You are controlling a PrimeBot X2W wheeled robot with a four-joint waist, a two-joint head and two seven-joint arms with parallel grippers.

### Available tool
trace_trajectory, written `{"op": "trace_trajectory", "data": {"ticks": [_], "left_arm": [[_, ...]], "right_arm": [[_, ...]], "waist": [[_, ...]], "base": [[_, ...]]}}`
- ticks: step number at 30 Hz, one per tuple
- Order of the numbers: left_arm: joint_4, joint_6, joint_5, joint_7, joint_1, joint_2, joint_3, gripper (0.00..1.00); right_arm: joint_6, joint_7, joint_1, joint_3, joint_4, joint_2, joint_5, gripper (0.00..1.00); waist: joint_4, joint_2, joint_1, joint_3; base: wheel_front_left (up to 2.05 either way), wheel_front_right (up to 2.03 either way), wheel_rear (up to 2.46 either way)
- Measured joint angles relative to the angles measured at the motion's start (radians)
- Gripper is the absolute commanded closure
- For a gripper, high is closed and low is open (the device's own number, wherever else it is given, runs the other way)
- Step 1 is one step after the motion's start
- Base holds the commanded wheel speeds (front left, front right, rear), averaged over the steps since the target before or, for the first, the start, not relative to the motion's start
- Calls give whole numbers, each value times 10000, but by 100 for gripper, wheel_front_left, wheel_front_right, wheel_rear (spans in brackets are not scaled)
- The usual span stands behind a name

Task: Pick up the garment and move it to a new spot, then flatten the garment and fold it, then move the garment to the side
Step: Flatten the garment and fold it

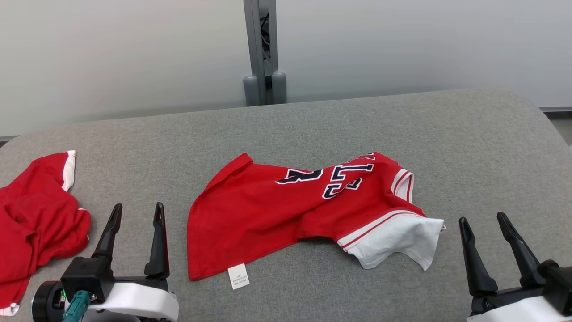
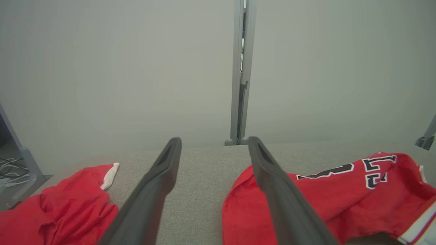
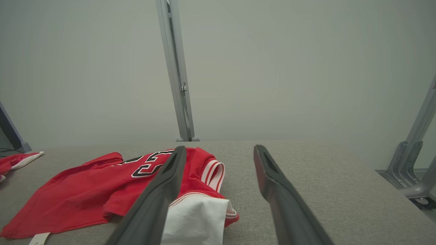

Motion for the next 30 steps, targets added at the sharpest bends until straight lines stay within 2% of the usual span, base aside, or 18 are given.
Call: {"op": "trace_trajectory", "data": {"ticks": [19,24,30], "left_arm": [[-151,75,123,539,2,186,-403,0],[65,-326,-307,1523,3,117,-892,0],[1016,-880,-936,2520,25,-35,-1371,0]], "right_arm": [[0,299,-4,-140,33,75,-79,0],[0,397,-44,-40,90,82,-84,0],[-2,391,-106,23,322,84,-29,0]], "waist": [[163,0,-1,-5],[125,0,0,244],[-57,0,0,624]], "base": [[0,0,0],[0,0,0],[0,0,0]]}}
